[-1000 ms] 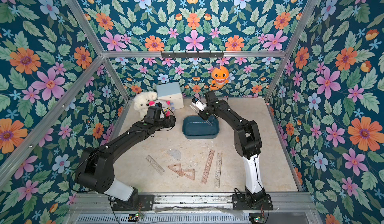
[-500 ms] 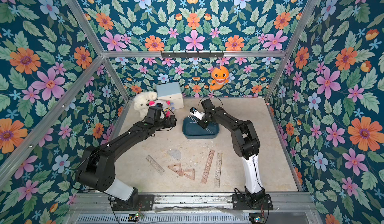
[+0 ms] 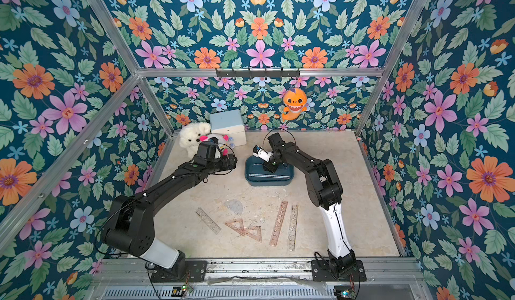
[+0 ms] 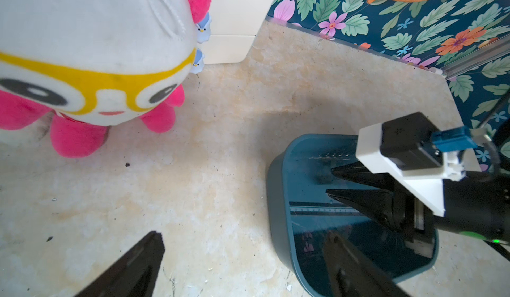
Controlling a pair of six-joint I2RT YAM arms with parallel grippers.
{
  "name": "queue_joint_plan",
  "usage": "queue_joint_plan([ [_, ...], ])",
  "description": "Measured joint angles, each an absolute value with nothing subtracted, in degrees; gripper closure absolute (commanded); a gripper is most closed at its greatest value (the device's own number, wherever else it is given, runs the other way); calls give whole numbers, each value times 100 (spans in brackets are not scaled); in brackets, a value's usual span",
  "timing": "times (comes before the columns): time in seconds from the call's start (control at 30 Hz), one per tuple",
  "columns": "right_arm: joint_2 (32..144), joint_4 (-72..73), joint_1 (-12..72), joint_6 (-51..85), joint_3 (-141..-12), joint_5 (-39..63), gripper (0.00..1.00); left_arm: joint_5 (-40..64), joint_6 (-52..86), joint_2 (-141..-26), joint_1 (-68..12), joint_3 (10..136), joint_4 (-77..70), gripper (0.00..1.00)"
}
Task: Put the scattered rulers into the storage box
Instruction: Place the ruler in the storage box, then adjust the storage box at the center of the board.
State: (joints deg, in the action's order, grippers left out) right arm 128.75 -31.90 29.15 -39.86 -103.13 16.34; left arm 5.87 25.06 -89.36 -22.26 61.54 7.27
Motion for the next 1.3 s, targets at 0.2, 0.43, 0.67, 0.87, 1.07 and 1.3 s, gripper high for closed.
queue_joint_plan([
  [0.2,12532,-3645,2965,-2617,-11013,1264,69,670,2506,-8980,-2226,6178,722,9],
  [0.43,12486,-4663,3074,-298,-11201,1184,73,1260,2512,-9456,-2279,6351,746,23],
  [0.67,12081,-4974,3428,716,-10071,1339,73,1999,2746,-10215,-2366,6543,805,31],
  [0.87,12119,-4858,3446,1007,-9861,1297,76,2473,2980,-10626,-2410,6685,860,40],
  [1.07,12464,-4663,3450,1083,-9880,1236,76,2648,2998,-10669,-2427,6683,862,45],
  [1.3,12835,-4606,3452,1079,-10110,1083,77,2694,2998,-10728,-2438,6676,862,46],
])
